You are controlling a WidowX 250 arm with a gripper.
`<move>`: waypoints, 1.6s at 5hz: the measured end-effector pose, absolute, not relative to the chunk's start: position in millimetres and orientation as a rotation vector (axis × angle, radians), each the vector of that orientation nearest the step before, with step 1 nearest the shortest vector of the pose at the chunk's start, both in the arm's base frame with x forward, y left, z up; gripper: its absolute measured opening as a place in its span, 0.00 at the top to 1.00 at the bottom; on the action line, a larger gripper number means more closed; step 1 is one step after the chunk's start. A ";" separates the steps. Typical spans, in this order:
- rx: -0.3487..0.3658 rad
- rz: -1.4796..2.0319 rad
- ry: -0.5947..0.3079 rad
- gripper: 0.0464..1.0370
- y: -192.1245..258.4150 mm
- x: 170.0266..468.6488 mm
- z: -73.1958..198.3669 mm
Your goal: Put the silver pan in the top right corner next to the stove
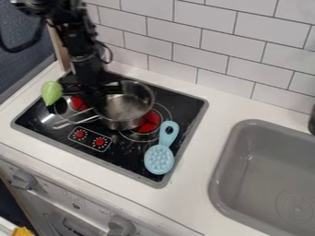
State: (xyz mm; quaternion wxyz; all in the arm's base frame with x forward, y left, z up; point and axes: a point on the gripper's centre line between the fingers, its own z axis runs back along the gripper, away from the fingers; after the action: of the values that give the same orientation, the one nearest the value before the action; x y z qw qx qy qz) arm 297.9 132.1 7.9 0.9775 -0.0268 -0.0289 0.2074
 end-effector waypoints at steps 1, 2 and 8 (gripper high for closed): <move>-0.052 0.432 -0.077 0.97 134.8 294.4 31.9; -0.097 0.415 -0.087 0.97 116.9 294.9 56.4; -0.134 0.248 0.038 0.97 -20.6 351.5 31.3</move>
State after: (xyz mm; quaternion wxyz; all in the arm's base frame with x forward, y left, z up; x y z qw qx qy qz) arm 351.5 -20.6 31.3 0.9899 -0.0667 0.0191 0.1238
